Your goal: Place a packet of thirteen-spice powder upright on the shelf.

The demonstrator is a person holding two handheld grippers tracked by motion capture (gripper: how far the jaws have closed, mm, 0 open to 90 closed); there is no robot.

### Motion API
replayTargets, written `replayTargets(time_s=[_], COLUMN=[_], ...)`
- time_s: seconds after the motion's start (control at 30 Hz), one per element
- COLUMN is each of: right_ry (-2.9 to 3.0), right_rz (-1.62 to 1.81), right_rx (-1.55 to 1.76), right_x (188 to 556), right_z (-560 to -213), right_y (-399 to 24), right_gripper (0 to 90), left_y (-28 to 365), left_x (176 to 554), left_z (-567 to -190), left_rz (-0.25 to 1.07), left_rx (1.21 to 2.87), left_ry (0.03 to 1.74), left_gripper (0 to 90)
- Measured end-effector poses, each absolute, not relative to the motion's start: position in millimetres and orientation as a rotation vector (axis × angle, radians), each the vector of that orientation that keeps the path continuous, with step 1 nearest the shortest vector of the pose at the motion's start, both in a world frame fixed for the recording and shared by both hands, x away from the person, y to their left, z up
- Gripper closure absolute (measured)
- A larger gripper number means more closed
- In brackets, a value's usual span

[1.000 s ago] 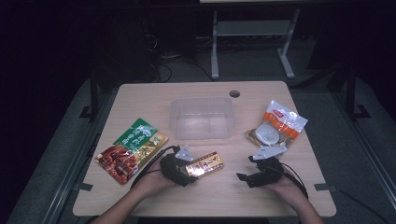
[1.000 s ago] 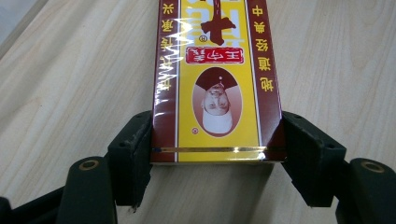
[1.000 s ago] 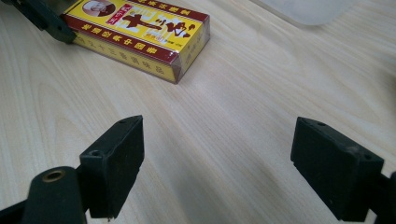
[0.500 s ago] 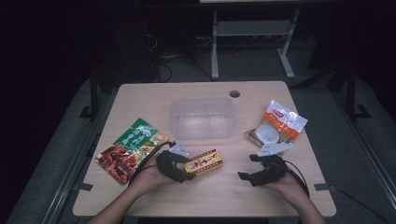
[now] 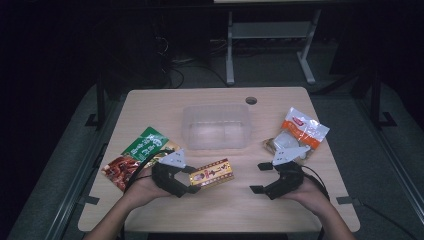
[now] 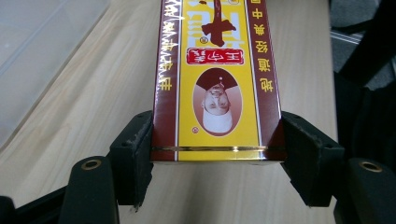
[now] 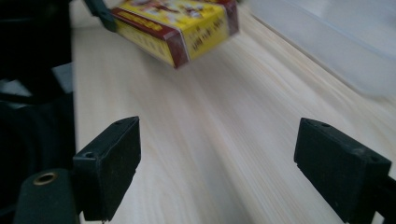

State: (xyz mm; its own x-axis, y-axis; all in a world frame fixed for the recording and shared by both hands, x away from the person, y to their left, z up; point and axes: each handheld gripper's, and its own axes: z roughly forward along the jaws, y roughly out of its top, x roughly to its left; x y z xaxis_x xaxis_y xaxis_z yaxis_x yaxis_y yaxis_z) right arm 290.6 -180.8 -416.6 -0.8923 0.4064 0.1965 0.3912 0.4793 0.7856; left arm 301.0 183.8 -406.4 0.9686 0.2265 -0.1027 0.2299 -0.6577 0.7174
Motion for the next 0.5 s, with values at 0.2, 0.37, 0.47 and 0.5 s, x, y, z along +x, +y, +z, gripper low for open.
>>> replayTargets(time_s=[0.2, 0.37, 0.47, 0.5], right_ry=[2.731, 2.759, 2.784, 2.787], right_rz=[1.523, 1.602, 1.609, 1.624], right_rx=[0.528, 0.391, 0.322, 0.301], right_x=[298.6, 306.3, 309.3, 310.0], right_z=[-399.4, -393.1, -389.7, -389.2], right_y=[-159.7, -140.3, -127.7, -124.0], right_gripper=[14.9, 16.0, 16.0, 16.1], left_y=[193.4, 198.9, 200.5, 200.8], left_x=[290.8, 289.1, 289.2, 288.8], left_z=[-404.4, -403.5, -402.9, -402.9], left_rz=[-0.018, -0.015, -0.028, -0.037], left_rx=[2.291, 2.268, 2.247, 2.249], left_ry=[0.259, 0.236, 0.218, 0.211], left_gripper=[32.4, 32.4, 32.4, 32.4])
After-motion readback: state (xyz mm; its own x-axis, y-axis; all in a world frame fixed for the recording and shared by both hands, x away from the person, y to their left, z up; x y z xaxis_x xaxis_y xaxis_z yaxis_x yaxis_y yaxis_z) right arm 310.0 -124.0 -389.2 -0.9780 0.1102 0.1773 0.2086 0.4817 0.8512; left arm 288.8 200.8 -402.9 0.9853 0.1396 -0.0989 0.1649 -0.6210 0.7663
